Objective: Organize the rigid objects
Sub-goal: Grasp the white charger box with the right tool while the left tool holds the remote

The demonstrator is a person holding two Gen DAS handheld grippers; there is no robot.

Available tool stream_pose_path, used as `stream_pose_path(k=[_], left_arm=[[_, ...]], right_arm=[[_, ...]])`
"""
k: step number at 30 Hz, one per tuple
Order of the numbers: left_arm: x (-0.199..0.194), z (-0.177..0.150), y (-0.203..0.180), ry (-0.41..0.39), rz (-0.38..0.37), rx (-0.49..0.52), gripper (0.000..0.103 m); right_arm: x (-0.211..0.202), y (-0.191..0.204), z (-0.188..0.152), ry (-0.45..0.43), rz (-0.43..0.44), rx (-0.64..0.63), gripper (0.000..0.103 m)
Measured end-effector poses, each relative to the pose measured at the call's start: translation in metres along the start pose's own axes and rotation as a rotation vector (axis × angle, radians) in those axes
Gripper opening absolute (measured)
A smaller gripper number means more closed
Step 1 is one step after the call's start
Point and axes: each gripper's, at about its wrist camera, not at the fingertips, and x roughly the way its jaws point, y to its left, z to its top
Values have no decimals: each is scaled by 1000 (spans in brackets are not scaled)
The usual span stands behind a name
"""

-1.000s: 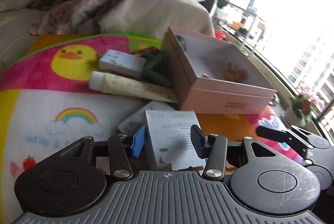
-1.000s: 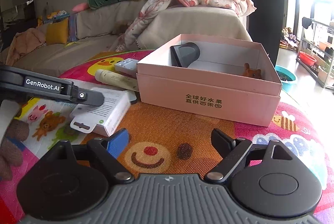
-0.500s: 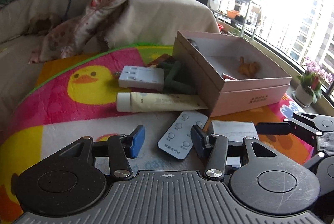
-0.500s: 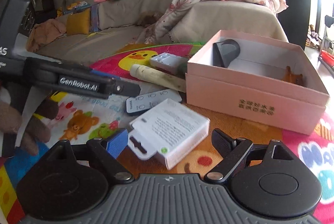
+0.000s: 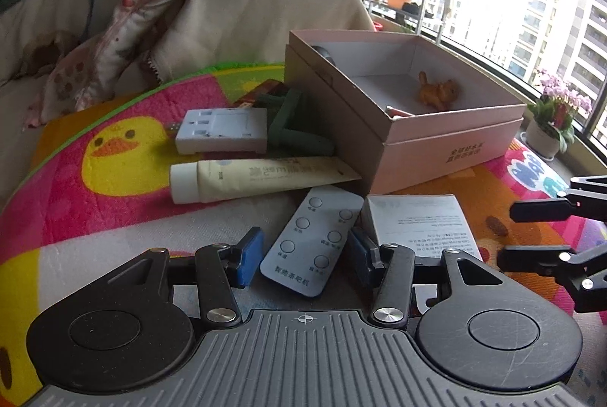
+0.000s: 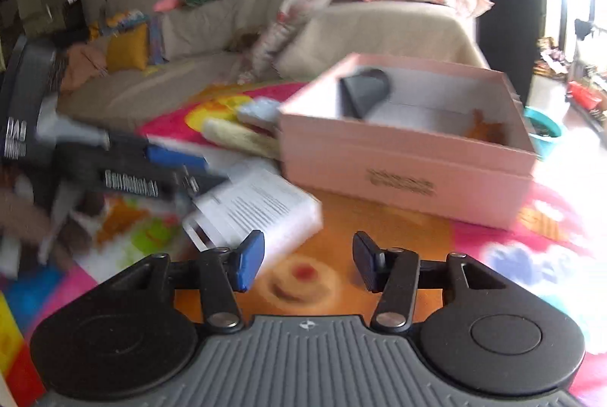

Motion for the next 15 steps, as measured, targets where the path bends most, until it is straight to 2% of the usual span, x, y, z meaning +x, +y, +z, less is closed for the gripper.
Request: stream_pose_path(k=[2, 4, 5, 6, 10, 12, 15], left_arm=[[6, 2, -2, 0, 1, 26, 56], [9, 6, -4, 8, 5, 44, 55], [10, 7, -6, 12, 6, 51, 55], [11, 7, -8, 15, 10, 61, 56], [8, 2, -13, 7, 11, 84, 53], [3, -3, -13, -2, 2, 72, 45], [-9, -15, -15, -10, -19, 43, 44]], right_arm=[[-2, -11, -8, 27, -12, 17, 63], [-6, -20, -15, 16, -2, 51, 66], [-9, -23, -15, 9, 3, 68, 77], [-9, -25, -14, 2, 0, 80, 82], [-5, -28, -14, 12, -11, 104, 84], [-5, -26, -15, 9, -1, 94, 85], [-4, -22, -15, 16, 3, 77, 87]])
